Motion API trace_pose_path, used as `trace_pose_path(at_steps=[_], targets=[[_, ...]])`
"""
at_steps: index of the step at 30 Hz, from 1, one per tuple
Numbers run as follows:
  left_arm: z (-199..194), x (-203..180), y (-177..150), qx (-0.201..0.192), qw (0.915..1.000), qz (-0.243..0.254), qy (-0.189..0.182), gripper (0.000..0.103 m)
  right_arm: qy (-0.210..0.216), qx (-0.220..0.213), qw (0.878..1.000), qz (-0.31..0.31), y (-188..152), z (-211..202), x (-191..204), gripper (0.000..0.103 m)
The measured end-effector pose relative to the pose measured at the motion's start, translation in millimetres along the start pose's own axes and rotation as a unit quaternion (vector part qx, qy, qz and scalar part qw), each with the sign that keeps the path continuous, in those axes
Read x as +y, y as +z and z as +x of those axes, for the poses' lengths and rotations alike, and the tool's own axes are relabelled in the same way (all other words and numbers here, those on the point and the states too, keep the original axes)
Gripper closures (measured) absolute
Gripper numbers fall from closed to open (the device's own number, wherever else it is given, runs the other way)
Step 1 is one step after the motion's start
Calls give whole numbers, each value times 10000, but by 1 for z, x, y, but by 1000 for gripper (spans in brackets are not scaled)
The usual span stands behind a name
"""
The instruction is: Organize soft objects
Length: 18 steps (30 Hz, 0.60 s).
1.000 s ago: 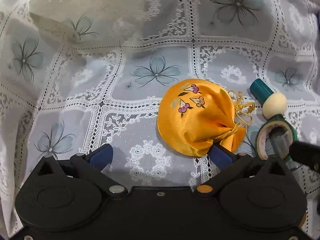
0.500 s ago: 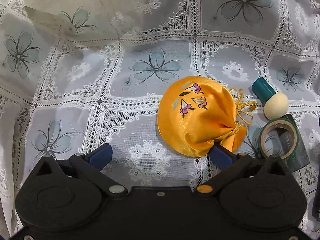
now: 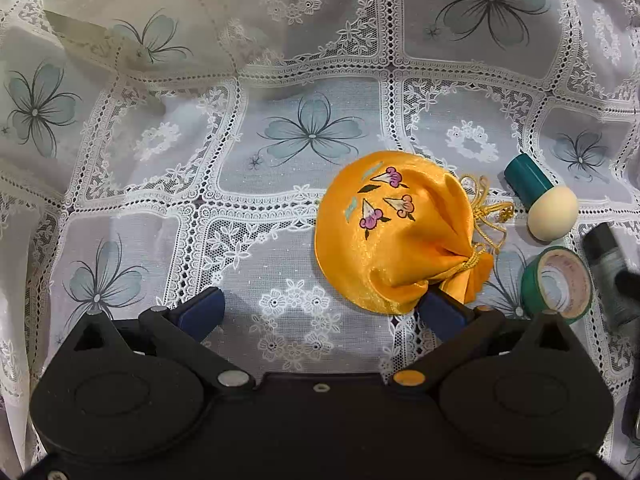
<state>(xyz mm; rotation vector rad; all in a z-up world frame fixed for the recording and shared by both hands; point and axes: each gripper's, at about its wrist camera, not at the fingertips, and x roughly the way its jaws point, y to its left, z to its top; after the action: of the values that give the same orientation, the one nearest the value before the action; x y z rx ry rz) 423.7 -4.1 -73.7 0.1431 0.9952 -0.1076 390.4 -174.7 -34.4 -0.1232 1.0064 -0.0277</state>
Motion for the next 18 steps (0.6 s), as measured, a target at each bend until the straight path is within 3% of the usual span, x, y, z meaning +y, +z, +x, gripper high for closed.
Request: trace_pose_path(at_steps=[3,10,18], targets=[[0,0,0,-3,10000,2,-2,2,-339,-98,9994,36,7,2,-11,21],[0,0,0,6,10000,-2,1,2,-24,-134,9987,489,14,-9,-38,20],[0,0,0,34,10000,-12,11,2,52,-74,9996,-253,-1,-21,-30,20]])
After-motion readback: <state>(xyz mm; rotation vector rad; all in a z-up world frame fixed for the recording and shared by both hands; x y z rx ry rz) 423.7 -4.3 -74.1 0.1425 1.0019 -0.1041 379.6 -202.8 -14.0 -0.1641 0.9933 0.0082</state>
